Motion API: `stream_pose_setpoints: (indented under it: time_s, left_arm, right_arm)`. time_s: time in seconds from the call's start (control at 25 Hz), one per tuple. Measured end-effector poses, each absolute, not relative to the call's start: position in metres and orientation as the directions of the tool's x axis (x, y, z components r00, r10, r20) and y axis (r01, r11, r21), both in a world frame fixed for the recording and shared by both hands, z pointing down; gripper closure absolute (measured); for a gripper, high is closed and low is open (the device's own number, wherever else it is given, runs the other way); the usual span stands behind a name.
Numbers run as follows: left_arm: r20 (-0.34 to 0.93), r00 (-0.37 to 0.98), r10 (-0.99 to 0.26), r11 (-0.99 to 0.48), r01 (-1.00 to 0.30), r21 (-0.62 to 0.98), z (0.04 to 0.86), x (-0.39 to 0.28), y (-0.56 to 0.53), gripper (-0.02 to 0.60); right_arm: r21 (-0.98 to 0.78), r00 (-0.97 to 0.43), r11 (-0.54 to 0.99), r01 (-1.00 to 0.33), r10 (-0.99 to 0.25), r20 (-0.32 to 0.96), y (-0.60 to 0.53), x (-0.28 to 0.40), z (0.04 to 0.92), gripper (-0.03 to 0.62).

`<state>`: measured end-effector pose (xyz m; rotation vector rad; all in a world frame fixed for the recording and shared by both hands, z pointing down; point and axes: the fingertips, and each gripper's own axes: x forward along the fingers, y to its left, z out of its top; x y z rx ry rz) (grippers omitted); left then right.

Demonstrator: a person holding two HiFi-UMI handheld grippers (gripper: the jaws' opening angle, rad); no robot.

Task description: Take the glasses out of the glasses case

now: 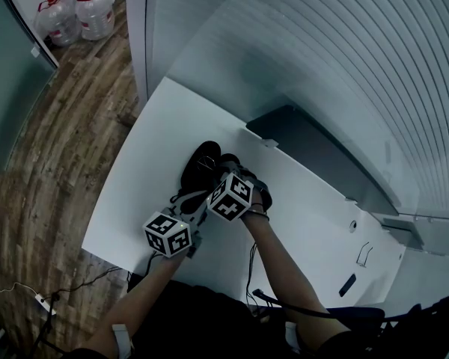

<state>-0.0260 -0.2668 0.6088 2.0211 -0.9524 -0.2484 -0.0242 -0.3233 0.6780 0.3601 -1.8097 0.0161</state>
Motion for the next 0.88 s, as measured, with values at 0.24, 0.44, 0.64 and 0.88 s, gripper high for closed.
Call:
stream_pose_setpoints:
  time_s: [0.24,0.44,0.64,0.88]
  left_arm:
    - [0.162,0.693,-0.703,-0.343,-0.529,0.776,0.606,-0.025,-0.265,0.574]
    - [0.154,0.696,-0.701,-0.354,-0.527,0.773,0.603,-0.027,-0.263,0.574]
    - [0.135,0.703,-0.699,-0.375,-0.520,0.767,0.596,-0.027,-0.261,0.575]
    - [0.110,0.716,-0.689,-0.414,-0.514,0.751,0.584,-0.026,-0.254,0.574]
  right_arm:
    - [0.181,-0.233,0.945,-0.273,-0.247,0.941,-0.320,-0.024,0.674,0.554]
    - [0.183,-0.246,0.936,-0.300,-0.261,0.933,-0.318,-0.028,0.667,0.556]
    - [0.195,-0.255,0.924,-0.329,-0.286,0.924,-0.317,-0.028,0.659,0.557]
    - [0.198,-0.281,0.895,-0.400,-0.325,0.903,-0.311,-0.025,0.645,0.556]
